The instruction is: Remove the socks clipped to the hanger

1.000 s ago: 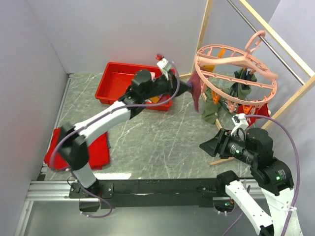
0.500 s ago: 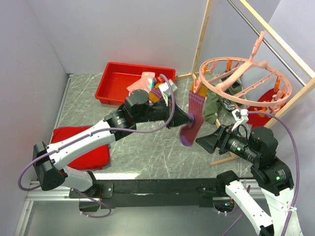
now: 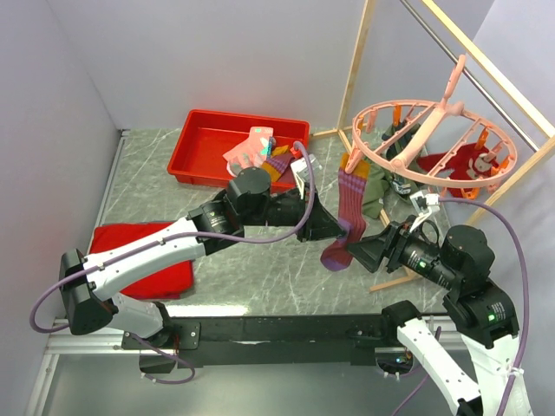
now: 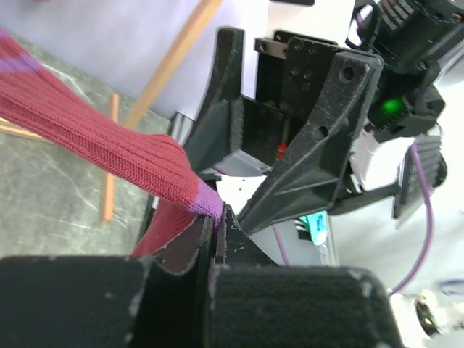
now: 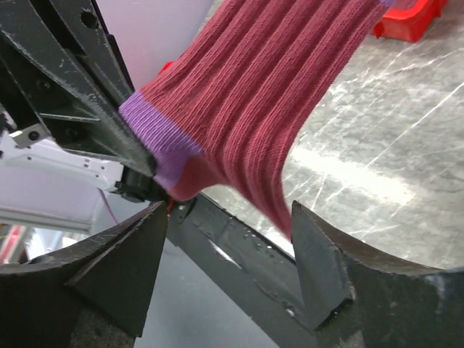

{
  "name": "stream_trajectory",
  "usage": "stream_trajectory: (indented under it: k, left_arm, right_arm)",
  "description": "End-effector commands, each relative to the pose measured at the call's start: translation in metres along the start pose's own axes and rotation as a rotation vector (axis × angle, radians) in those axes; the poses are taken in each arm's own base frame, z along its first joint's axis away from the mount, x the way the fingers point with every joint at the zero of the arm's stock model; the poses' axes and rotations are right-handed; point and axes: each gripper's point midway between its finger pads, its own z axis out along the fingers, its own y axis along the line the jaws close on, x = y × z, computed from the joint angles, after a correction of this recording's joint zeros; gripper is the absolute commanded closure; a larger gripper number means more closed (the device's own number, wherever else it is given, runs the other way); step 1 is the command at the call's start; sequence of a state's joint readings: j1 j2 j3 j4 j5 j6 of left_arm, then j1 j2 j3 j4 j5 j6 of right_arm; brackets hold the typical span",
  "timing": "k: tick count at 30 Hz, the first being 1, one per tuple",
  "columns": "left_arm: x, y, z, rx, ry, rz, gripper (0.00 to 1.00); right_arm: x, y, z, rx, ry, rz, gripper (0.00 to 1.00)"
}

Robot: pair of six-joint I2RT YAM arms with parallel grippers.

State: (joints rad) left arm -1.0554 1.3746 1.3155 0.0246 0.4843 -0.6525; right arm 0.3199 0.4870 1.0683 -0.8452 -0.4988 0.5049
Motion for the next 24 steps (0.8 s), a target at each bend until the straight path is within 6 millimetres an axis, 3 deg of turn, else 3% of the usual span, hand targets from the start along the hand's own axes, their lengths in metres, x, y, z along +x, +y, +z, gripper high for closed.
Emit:
stream_trajectory:
  k: [1,5,10,13,14,15,16,17,21,23,24]
  left_arm:
    - [-0.009,-0.037,-0.010,0.117,0.001,0.007,0.99]
    - [-0.004,-0.044,-0.014,0.147,0.025,0.005,0.99]
    - [-0.002,-0.050,-0.020,0.165,0.028,0.020,0.99]
    - [0.001,-0.051,-0.022,0.174,0.039,0.023,0.99]
    - [0.000,-0.051,-0.022,0.176,0.042,0.024,0.99]
    - [0.003,-0.050,-0.021,0.172,0.054,0.023,0.99]
    - [0.004,-0.049,-0.021,0.171,0.060,0.023,0.97]
    - [0.002,-0.050,-0.021,0.169,0.059,0.025,0.94]
    - [0.003,-0.037,-0.022,0.103,0.057,0.045,0.52]
    - [-0.001,-0.030,-0.026,0.083,0.035,0.052,0.46]
    - [-0.004,-0.026,-0.028,0.073,0.026,0.049,0.26]
  right_arm:
    - [-0.009,0.004,-0.005,-0.018,-0.041,-0.105,0.23]
    - [-0.007,0.015,-0.002,-0.097,-0.028,-0.133,0.27]
    - [-0.008,0.029,0.003,-0.205,-0.050,-0.134,0.42]
    - [-0.009,0.032,0.003,-0.227,-0.070,-0.131,0.59]
    - [-0.009,0.031,0.003,-0.223,-0.071,-0.127,0.79]
    - [-0.010,0.032,0.003,-0.225,-0.073,-0.124,0.92]
    - [-0.010,0.032,0.003,-0.224,-0.072,-0.112,1.00]
    - [-0.010,0.032,0.003,-0.224,-0.075,-0.108,1.00]
    - [-0.006,0.028,0.003,-0.207,-0.070,-0.080,1.00]
    - [-0.001,0.029,0.002,-0.220,-0.061,-0.074,1.00]
    - [0.002,0.026,0.003,-0.215,-0.049,-0.064,1.00]
